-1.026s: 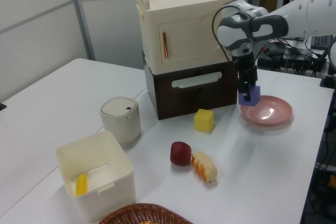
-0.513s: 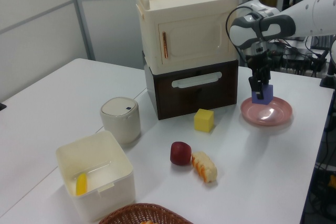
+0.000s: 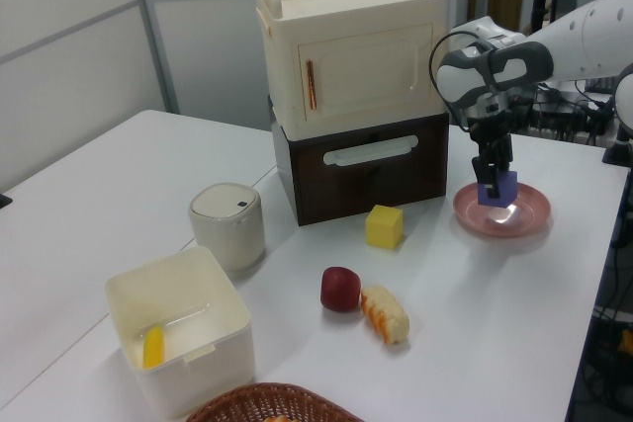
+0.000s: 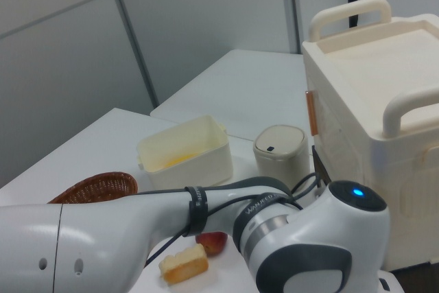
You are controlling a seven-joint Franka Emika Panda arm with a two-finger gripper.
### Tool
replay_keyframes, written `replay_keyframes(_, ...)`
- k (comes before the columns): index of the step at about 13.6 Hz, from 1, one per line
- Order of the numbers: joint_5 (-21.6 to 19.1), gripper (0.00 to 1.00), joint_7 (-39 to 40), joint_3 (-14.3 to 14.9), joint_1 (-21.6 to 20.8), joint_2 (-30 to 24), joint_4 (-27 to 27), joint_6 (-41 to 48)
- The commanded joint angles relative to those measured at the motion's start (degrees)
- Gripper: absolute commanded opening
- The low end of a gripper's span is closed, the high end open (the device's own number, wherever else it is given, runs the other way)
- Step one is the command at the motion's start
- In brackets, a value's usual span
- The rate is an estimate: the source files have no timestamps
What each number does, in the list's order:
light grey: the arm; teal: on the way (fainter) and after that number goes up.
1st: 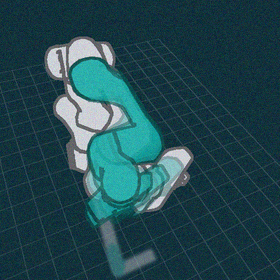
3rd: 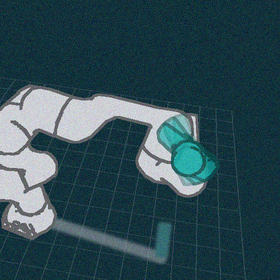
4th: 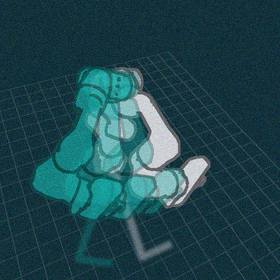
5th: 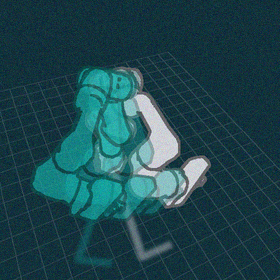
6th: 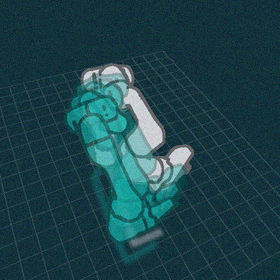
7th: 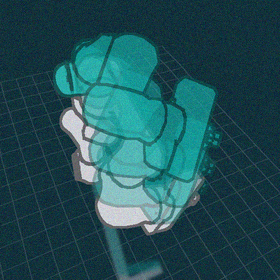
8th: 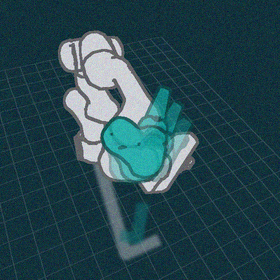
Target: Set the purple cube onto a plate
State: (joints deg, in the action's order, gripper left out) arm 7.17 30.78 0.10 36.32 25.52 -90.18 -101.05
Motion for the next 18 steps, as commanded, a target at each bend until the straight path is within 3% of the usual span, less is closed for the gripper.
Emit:
replay_keyframes(1, 0.83, 0.99, 0.16, -0.19, 0.60, 0.15, -0.96, -1.34)
replay_keyframes(9, -1.45, 1.00, -1.76, -1.06, -0.28, -3.45, -0.70, 0.24)
replay_keyframes(11, -4.25, 1.00, -7.28, -1.06, -3.34, -3.89, -0.18, 0.16)
replay_keyframes(18, -4.44, 1.00, -21.70, -1.06, -14.41, -6.00, 0.09, 2.87)
